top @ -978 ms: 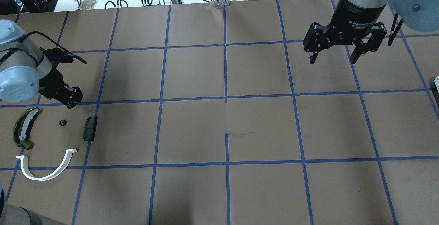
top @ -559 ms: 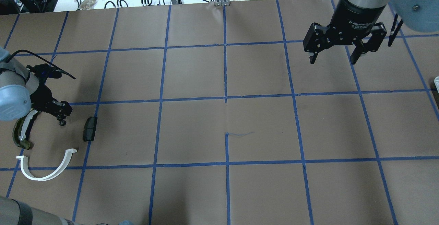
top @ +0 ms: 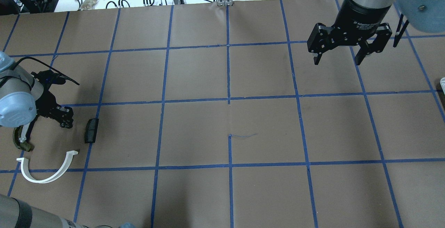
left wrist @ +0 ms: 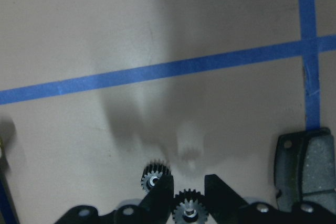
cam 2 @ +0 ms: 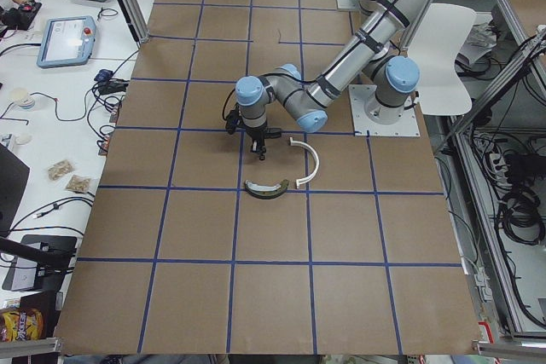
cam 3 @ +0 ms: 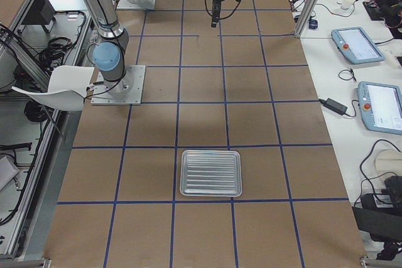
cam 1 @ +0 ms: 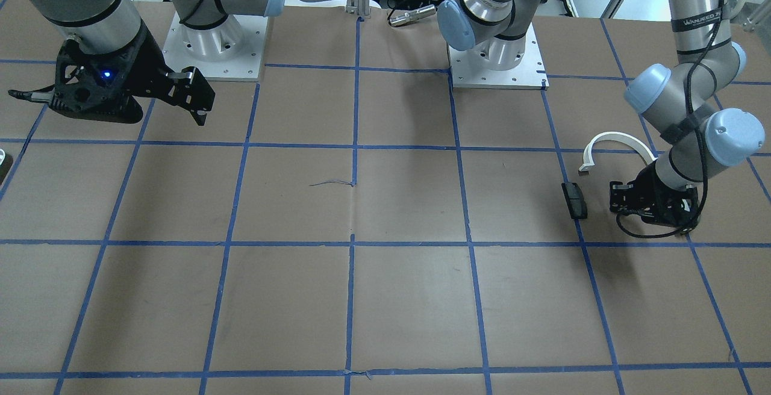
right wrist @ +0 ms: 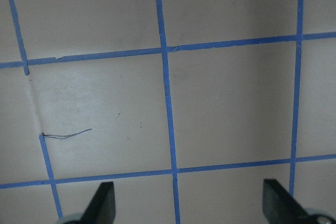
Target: Place bearing gear from tray to pile
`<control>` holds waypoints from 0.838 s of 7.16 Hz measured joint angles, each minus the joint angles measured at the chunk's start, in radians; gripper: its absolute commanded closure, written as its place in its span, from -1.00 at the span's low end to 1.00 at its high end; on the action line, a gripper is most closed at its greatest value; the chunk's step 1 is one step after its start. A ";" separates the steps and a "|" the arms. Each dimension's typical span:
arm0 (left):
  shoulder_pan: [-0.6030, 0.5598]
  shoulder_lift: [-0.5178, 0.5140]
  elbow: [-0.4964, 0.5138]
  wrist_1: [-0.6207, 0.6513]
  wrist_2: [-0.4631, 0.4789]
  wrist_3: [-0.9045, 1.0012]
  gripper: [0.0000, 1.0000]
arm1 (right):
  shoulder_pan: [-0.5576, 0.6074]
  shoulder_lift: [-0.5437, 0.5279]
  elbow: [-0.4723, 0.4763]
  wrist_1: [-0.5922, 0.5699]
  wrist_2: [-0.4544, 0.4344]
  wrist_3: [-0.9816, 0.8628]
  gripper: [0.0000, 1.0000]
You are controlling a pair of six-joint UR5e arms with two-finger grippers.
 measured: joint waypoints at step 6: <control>-0.387 0.199 0.386 -0.516 -0.070 -0.505 -0.75 | -0.002 0.000 0.000 0.000 -0.002 -0.003 -1.00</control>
